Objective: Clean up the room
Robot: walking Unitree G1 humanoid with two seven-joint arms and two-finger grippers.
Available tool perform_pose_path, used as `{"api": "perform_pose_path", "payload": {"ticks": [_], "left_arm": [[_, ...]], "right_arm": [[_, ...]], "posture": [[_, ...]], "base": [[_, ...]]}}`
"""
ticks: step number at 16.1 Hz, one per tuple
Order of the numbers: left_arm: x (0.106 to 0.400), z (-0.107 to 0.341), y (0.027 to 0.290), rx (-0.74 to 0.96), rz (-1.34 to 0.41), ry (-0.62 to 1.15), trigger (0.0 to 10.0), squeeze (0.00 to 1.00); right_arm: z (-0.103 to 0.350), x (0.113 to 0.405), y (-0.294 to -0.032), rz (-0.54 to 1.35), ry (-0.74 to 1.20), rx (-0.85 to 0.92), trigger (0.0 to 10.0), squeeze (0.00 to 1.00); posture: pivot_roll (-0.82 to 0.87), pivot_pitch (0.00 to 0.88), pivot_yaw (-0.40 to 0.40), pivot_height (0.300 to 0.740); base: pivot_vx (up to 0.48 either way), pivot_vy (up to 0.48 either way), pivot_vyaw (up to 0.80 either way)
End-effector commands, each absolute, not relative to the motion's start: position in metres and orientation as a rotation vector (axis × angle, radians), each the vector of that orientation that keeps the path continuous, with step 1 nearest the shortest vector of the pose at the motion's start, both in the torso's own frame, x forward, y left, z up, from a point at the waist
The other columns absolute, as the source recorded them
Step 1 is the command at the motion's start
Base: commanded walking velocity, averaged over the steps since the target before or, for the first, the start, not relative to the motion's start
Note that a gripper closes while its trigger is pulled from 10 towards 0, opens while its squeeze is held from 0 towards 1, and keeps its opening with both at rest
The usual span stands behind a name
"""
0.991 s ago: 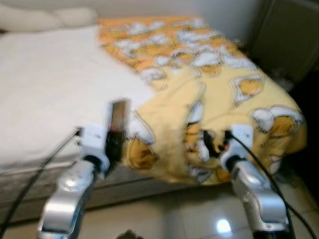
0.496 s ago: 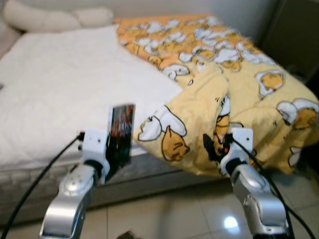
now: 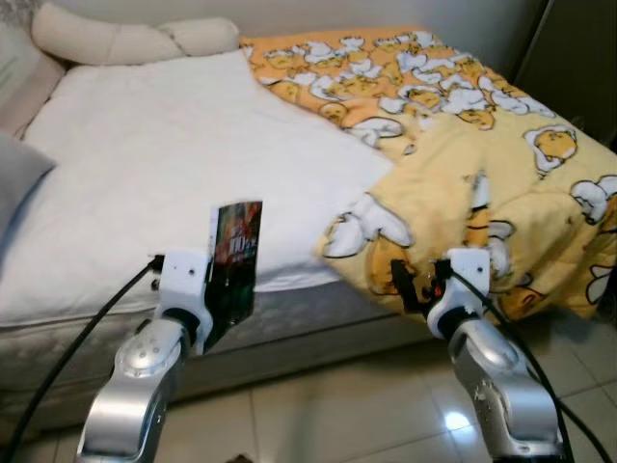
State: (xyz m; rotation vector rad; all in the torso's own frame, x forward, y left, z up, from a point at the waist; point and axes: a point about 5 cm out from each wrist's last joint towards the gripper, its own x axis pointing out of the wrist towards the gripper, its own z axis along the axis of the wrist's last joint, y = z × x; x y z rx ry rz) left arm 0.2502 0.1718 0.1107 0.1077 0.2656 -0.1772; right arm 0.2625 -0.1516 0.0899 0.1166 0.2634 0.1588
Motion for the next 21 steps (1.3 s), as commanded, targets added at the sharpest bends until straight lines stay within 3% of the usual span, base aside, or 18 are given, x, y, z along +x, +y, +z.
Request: {"api": "perform_pose_path", "payload": {"ticks": [1,12,21], "left_arm": [[0.250,0.117,0.178,0.120,-0.150,0.231,10.0,0.00],[0.254,0.121,0.179,0.115,-0.139,0.214,10.0,0.00],[0.260,0.132,0.186,0.087,-0.061,0.144,10.0,0.00]], "right_arm": [[0.095,0.264,-0.146,0.184,0.243,0.123,10.0,0.00],[0.097,0.267,-0.142,0.209,0.243,0.107,10.0,0.00],[0.098,0.270,-0.140,0.197,0.231,0.119,10.0,0.00]], "posture": [[-0.01,0.000,-0.009,0.740],[-0.01,0.000,-0.009,0.740],[-0.02,0.000,0.014,0.740]], "base": [[0.000,0.398,0.00],[0.000,0.394,0.00],[0.062,0.000,0.00]]}}
